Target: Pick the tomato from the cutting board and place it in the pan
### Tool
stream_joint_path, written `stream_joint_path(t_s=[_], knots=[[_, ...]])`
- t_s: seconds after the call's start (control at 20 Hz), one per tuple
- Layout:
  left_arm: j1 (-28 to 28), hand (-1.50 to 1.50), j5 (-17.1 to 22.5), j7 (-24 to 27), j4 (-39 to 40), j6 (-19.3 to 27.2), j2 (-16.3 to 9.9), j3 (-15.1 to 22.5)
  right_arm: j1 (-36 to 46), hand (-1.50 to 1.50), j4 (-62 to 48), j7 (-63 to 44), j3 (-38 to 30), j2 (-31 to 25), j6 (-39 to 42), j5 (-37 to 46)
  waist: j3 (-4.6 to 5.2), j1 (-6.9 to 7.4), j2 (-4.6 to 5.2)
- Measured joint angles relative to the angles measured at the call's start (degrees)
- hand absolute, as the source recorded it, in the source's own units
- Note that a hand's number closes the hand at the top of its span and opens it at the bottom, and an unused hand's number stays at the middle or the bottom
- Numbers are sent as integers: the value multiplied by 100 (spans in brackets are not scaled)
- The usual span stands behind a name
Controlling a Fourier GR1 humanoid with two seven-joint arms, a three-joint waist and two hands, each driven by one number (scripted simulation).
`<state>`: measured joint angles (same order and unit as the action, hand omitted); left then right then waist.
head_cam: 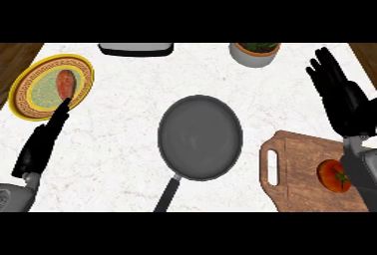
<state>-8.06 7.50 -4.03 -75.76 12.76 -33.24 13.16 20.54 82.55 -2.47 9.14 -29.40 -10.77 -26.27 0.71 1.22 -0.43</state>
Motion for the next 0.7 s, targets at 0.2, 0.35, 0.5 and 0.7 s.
stream_joint_path(t_s=[0.2,0.35,0.5,0.7], knots=[[-56,0,281,47,-221,81,291,-192,31,150,337,559,-206,-239,1223,-511,-60,-62,4],[-123,0,639,110,-414,157,632,-372,51,150,649,1090,-317,-604,2256,-702,-79,-119,-24],[-108,0,964,67,-616,204,859,-537,-396,150,597,2070,-738,-1134,2909,-387,-104,-277,-20],[-105,0,1187,-39,-796,267,1006,-656,-1114,-150,254,3535,-1345,-1732,3692,140,-122,-403,1]])
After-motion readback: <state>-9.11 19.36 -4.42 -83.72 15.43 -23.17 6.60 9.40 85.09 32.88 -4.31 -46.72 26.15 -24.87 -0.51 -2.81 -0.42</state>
